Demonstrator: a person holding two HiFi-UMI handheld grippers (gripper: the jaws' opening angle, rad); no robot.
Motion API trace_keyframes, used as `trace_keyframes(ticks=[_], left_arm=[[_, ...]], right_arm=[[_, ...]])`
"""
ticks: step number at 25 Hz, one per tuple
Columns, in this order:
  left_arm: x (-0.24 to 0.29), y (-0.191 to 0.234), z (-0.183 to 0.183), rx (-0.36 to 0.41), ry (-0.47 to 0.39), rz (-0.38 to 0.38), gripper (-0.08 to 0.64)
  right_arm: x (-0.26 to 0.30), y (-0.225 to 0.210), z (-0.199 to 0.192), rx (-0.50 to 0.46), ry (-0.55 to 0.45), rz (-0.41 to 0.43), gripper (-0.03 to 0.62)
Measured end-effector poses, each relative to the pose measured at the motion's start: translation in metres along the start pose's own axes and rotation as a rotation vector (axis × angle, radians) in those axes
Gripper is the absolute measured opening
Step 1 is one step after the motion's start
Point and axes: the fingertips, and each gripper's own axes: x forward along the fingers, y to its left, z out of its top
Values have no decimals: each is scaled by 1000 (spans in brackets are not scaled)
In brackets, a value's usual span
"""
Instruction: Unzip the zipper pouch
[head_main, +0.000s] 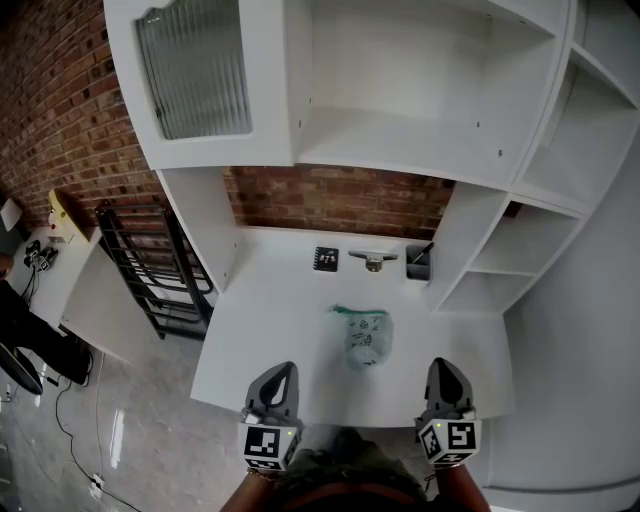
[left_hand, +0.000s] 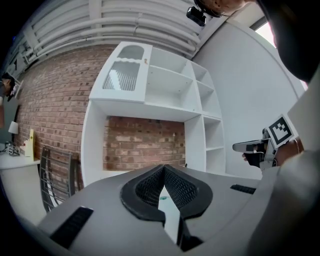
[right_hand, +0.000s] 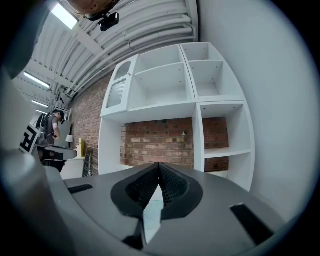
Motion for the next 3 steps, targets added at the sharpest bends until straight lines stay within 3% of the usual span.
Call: trace_keyframes(ticks=[3], left_arm=[[1,-1,-3,-1,0,12,2]], right_arm=[[2,-6,-3,-6,7,1,0]])
